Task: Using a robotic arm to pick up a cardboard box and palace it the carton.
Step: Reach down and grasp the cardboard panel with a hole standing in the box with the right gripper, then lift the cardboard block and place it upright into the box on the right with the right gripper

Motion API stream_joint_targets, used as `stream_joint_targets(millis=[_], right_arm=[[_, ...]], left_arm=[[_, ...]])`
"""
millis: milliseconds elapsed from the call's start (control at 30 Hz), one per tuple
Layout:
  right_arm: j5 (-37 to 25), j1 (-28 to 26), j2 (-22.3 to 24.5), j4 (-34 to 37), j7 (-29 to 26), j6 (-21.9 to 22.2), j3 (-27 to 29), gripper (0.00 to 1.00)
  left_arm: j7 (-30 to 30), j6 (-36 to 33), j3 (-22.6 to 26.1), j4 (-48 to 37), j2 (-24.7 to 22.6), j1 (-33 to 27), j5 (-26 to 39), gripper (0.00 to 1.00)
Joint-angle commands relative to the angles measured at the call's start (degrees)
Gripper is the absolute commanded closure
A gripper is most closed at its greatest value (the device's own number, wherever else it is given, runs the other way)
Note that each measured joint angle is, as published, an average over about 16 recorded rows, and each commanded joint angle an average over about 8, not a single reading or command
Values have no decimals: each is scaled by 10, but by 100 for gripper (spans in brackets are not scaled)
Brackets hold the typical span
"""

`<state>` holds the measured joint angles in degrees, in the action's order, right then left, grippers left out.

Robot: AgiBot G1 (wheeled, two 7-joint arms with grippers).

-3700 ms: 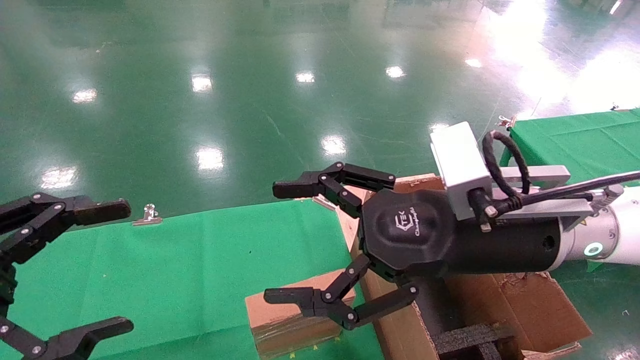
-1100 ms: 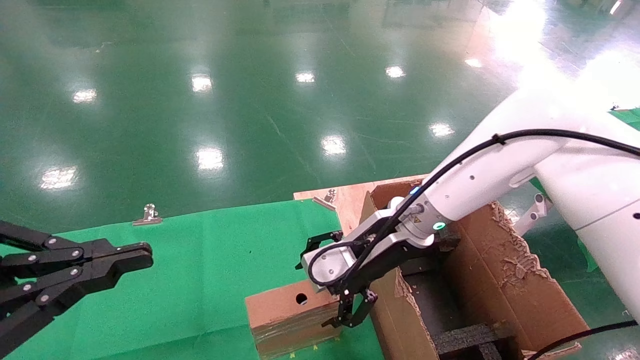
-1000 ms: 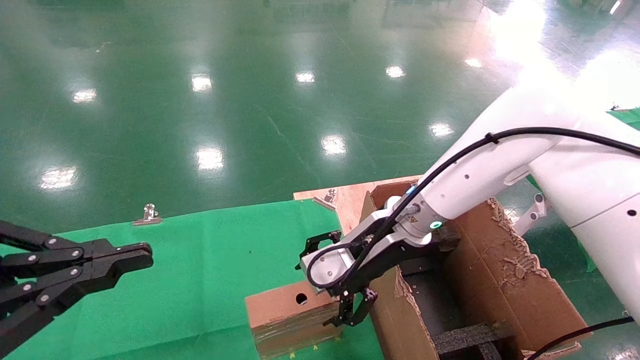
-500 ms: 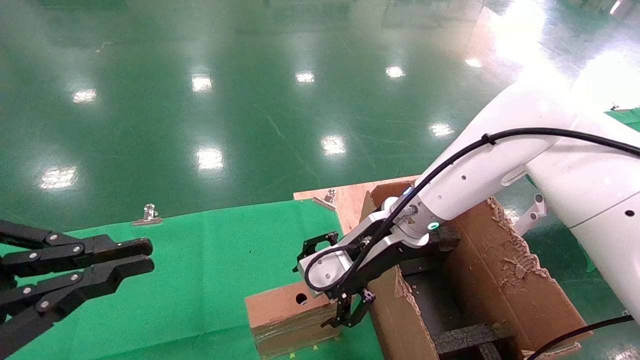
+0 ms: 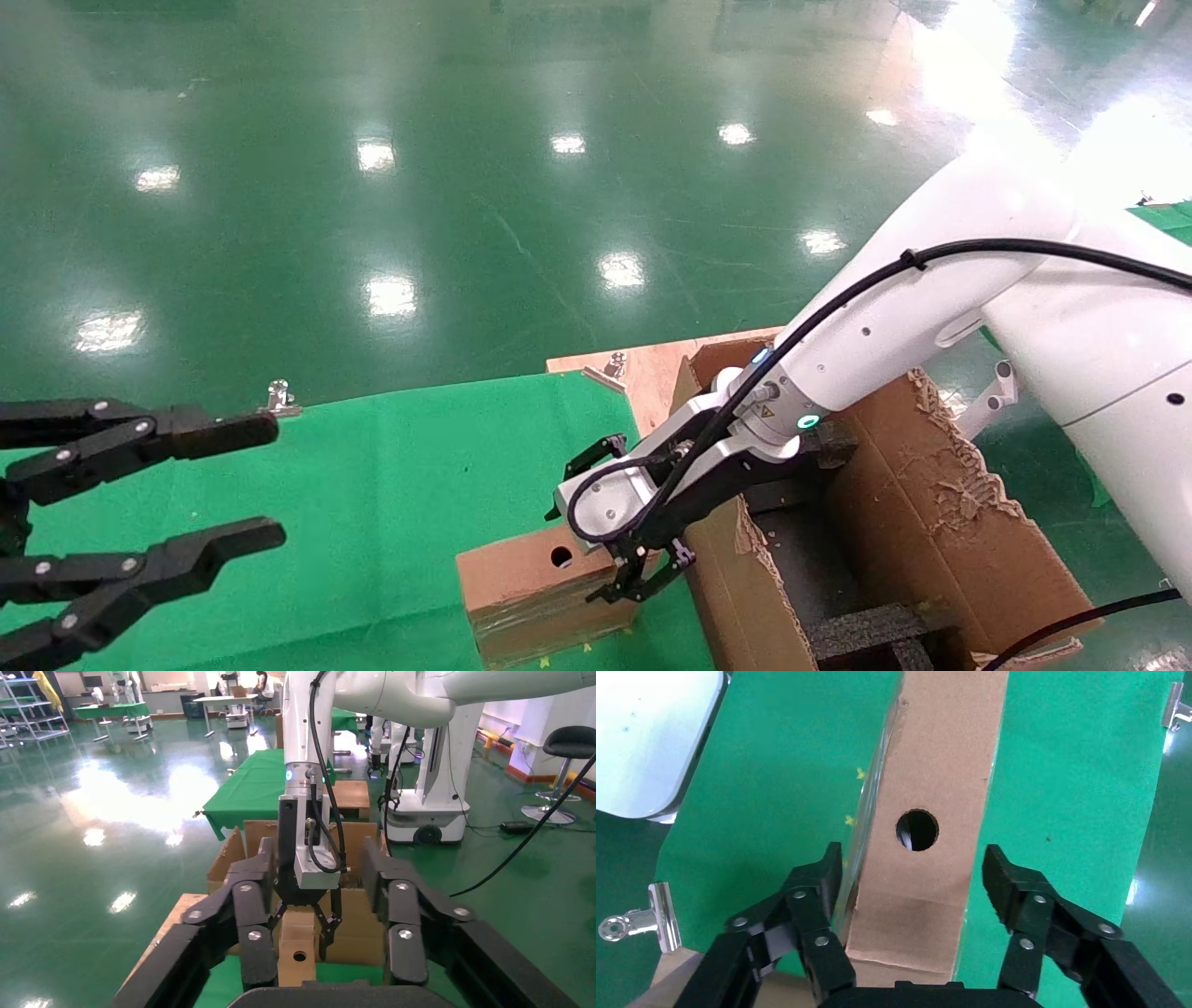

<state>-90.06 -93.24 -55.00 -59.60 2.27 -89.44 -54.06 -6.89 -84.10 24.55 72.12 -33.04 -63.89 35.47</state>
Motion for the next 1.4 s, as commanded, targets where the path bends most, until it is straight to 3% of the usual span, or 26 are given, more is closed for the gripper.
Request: stream_joint_targets(millis=[33, 600, 933, 1233, 1400], right_arm=[[0, 0, 0, 0, 0, 0, 0, 100], [3, -19, 6, 10, 3, 1, 4, 100], [23, -146, 17, 105, 50, -15, -6, 100], [71, -277, 24, 202, 89, -20, -60, 100], [100, -324, 28, 232, 100, -21, -101, 100]], left_arm=[[0, 0, 0, 0, 0, 0, 0, 0], [0, 0, 0, 0, 0, 0, 0, 0], [0, 0, 0, 0, 0, 0, 0, 0], [0, 0, 0, 0, 0, 0, 0, 0], [0, 0, 0, 0, 0, 0, 0, 0]])
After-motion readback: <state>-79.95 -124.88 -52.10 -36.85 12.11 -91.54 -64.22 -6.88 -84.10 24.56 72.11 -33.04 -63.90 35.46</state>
